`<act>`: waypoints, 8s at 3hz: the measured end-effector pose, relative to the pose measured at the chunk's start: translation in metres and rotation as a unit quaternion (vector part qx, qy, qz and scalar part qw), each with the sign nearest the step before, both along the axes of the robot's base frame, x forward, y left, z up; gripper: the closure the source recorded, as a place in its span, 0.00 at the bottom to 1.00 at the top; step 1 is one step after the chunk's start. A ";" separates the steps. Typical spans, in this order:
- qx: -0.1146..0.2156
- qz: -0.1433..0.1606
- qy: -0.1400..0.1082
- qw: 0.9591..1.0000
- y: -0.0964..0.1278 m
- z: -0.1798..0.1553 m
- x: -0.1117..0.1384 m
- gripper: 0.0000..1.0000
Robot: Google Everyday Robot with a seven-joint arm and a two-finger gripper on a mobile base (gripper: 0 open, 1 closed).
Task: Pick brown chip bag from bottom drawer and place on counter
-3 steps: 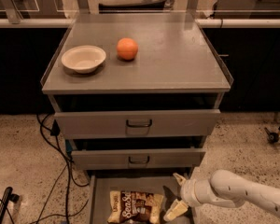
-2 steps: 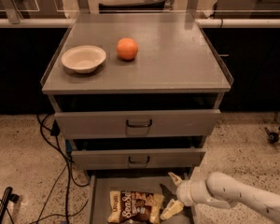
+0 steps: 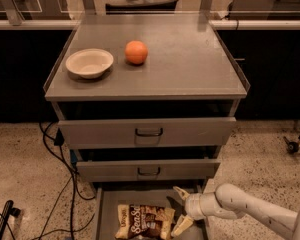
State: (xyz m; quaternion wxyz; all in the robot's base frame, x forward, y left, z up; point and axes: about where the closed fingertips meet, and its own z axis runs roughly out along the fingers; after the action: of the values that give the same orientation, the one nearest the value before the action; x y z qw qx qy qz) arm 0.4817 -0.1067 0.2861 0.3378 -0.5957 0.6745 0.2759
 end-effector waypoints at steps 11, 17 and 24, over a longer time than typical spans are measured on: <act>-0.032 -0.122 0.181 0.975 0.058 -0.154 0.000 0.74; 0.005 -0.012 0.083 0.996 0.026 0.029 -0.014 1.00; 0.006 0.016 -0.080 0.997 -0.064 0.382 -0.041 1.00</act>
Offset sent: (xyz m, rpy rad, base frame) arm 0.0177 0.0183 -0.0397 0.1083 0.1017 -0.0613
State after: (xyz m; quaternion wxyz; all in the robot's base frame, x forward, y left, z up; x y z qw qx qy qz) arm 0.4406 -0.1710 0.6685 0.3899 -0.6244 0.6341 0.2367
